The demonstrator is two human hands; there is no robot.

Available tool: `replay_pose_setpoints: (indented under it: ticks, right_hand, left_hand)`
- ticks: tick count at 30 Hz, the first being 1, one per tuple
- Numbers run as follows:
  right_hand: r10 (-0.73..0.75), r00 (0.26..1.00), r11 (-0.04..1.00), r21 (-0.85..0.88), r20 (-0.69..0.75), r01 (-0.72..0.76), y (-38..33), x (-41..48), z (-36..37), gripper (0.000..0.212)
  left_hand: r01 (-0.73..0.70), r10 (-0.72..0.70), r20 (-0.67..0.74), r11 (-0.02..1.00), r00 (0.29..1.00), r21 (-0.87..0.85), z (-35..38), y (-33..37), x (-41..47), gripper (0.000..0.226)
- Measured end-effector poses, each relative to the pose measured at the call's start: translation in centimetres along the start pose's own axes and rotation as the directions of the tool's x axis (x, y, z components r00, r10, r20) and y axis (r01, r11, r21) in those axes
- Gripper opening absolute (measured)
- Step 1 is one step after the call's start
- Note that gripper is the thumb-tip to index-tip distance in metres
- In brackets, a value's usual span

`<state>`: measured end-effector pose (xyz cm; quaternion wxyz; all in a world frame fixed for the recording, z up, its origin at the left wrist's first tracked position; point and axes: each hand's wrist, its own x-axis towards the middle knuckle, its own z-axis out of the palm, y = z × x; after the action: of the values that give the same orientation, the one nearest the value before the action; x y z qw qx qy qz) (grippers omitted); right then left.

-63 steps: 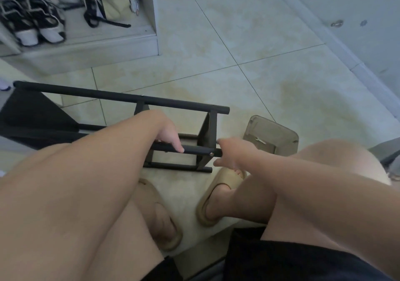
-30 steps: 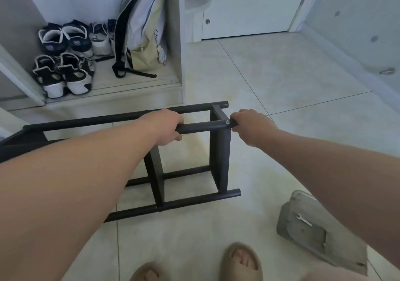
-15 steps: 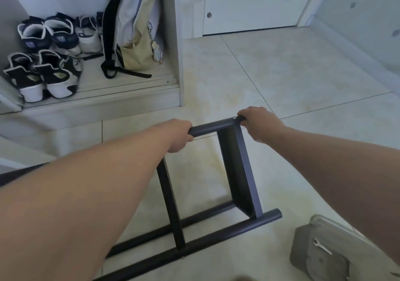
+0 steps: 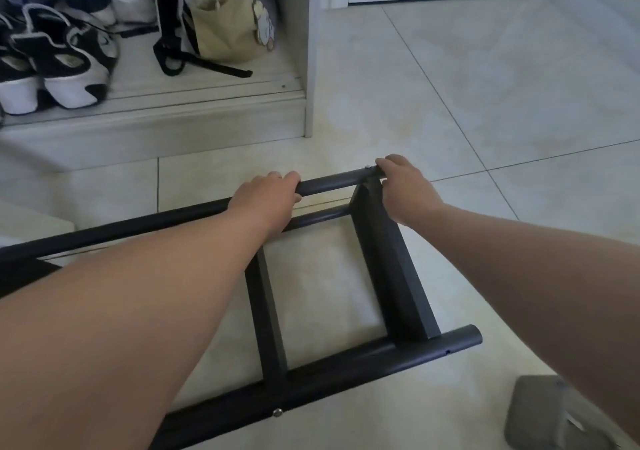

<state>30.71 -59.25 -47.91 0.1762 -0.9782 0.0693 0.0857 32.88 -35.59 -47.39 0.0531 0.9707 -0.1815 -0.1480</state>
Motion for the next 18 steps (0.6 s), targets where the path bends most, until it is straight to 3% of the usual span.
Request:
replay_pose_setpoints:
  ticks: [4,9,18]
  right_hand:
    - [0.021,0.998,0.998,0.055,0.067,-0.025,0.4,-0.4,0.5,0.062]
    - [-0.022,0.997,1.000,0.012,0.076,0.021,1.0,-4.4,-0.9,0.059]
    - [0.082,0.987,0.995,-0.067,0.135,-0.074,5.7,-19.0,-6.8,0.061]
  left_hand:
    - [0.054,-0.053,-0.065,0.998,0.996,0.014,0.9,0.5,0.2,0.025]
    - [0.098,-0.095,-0.057,0.994,0.994,0.057,0.6,3.2,-2.2,0.044]
    - [-0.142,0.137,0.065,0.988,0.988,0.068,-2.4,12.1,-12.8,0.060]
